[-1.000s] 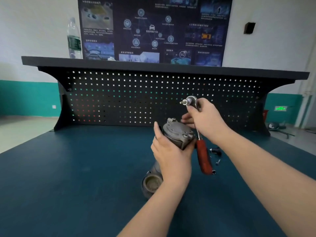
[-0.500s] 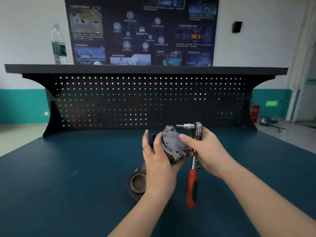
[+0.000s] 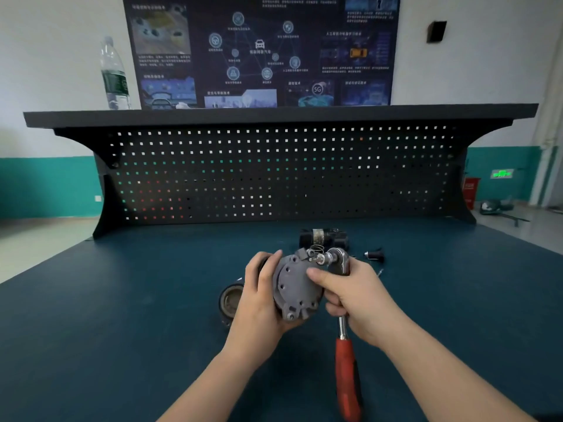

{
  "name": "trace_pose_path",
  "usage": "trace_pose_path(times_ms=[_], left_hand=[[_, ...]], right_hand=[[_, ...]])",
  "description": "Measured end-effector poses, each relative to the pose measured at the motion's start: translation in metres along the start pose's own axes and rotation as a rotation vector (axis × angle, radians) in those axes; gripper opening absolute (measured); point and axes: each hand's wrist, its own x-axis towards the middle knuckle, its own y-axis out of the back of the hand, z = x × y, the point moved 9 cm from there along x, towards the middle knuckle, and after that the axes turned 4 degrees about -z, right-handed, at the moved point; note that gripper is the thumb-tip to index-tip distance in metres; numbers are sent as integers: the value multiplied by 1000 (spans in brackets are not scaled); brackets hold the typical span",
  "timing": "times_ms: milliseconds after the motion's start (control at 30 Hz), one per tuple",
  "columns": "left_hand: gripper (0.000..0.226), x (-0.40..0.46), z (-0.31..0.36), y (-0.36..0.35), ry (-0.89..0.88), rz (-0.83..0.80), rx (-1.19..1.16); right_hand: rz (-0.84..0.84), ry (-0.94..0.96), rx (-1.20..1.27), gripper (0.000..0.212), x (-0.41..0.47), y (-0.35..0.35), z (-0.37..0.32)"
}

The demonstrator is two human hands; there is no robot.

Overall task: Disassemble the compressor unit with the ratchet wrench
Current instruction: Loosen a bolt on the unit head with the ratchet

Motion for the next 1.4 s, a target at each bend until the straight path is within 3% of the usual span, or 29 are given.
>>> trace_pose_path(times_ms=[100, 267, 600, 833, 933, 1200, 1300, 1400], left_hand=[[116, -5, -16, -2, 14, -50, 48], [119, -8, -34, -2, 36, -94, 54], [96, -11, -40, 1, -11, -175, 3], [107, -24, -46, -16, 41, -446, -86], [93, -34, -49, -20, 55, -487, -107], [57, -44, -64, -3, 104, -375, -69], [57, -42, -60, 5, 90, -303, -59], [53, -43, -63, 12, 136, -250, -75]], right_hand=[[-30, -59, 102, 22, 3, -10, 9], [11, -78, -15, 18, 19, -22, 18], [149, -9, -110, 22, 31, -30, 18], [195, -117, -22, 26, 19, -26, 40], [194, -169, 7, 24, 10, -28, 56], [105, -296, 141, 15, -6, -40, 77], [42, -438, 364, 9, -23, -34, 81], [30, -349, 520, 13, -32, -20, 64]])
